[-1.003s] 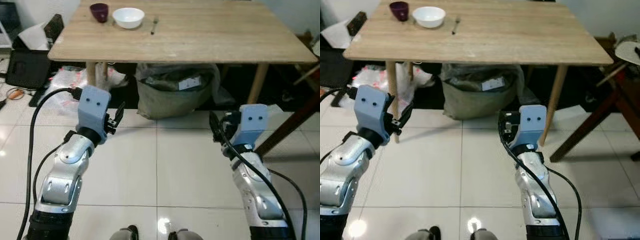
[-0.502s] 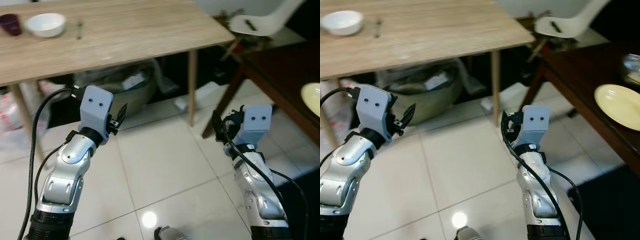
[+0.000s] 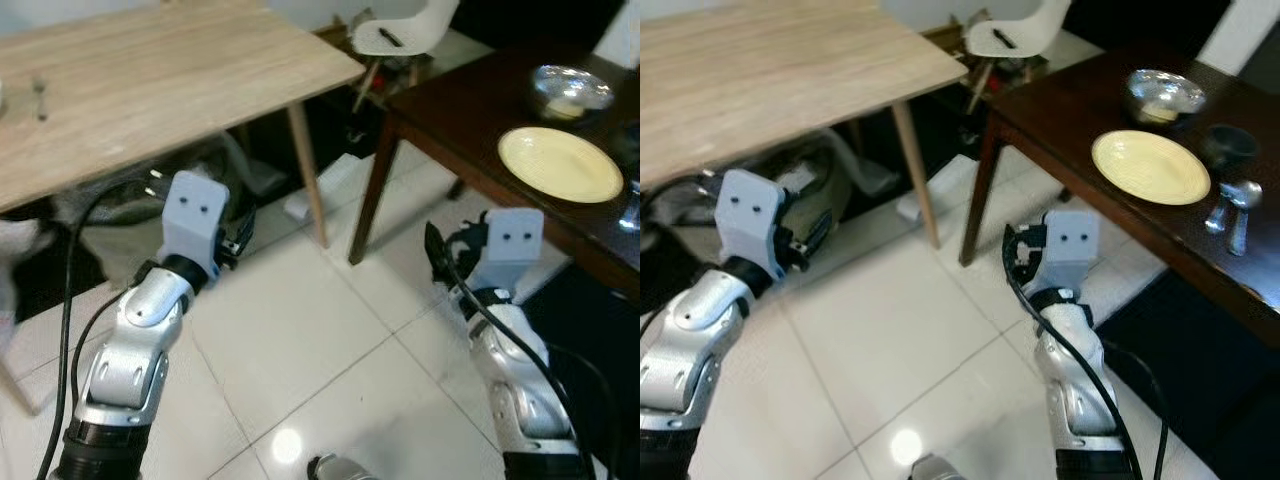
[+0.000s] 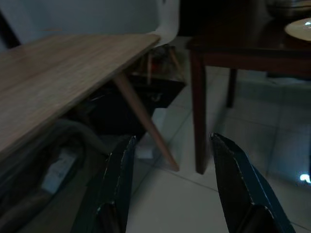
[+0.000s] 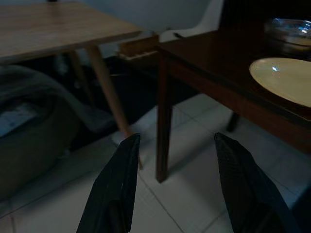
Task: Setting the table
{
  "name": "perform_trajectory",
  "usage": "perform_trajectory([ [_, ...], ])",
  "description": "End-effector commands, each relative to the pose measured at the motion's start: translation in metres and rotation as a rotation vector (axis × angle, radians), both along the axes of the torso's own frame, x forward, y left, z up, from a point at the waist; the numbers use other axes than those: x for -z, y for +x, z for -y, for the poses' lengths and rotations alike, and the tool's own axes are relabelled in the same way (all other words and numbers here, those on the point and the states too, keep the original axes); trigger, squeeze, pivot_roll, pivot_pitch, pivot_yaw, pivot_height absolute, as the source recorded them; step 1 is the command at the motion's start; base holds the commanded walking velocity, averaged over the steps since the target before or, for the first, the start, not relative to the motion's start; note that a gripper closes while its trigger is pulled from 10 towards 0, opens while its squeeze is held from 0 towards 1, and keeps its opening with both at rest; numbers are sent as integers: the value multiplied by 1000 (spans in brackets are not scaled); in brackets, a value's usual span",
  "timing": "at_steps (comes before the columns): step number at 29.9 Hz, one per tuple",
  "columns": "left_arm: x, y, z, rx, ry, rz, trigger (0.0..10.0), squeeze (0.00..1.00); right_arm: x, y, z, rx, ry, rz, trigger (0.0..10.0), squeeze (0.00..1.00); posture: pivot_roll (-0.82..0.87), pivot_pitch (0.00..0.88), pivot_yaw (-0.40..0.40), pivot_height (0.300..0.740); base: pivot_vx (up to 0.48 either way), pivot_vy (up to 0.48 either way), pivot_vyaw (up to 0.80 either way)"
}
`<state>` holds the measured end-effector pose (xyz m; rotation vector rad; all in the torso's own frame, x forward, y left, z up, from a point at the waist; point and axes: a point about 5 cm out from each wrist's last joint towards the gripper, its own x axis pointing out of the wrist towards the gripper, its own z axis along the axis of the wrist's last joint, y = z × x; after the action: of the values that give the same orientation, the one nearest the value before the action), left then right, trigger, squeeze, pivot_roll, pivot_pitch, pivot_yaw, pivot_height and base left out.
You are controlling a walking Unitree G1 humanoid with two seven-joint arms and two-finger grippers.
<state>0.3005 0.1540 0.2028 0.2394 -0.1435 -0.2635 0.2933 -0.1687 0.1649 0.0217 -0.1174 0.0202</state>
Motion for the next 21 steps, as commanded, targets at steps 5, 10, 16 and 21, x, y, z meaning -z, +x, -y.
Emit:
perform_trajectory([
  [5,5,-1,0,0,3,-24,10000,200,4,-1,-1,0,0,-22,10000,0,-88,58,36,740,0,0,-800],
  [10,5,-1,0,0,2,-24,10000,196,4,-1,-1,-2,-1,-23,10000,0,-88,58,36,740,0,0,-800],
  [16,5,-1,1,1,1,-23,10000,200,4,0,-1,-4,-3,-22,10000,0,-88,54,34,740,0,0,-800],
  [21,6,-1,0,2,2,-26,10000,204,4,-1,-1,-4,-5,-22,10000,0,-89,53,33,740,0,0,-800],
])
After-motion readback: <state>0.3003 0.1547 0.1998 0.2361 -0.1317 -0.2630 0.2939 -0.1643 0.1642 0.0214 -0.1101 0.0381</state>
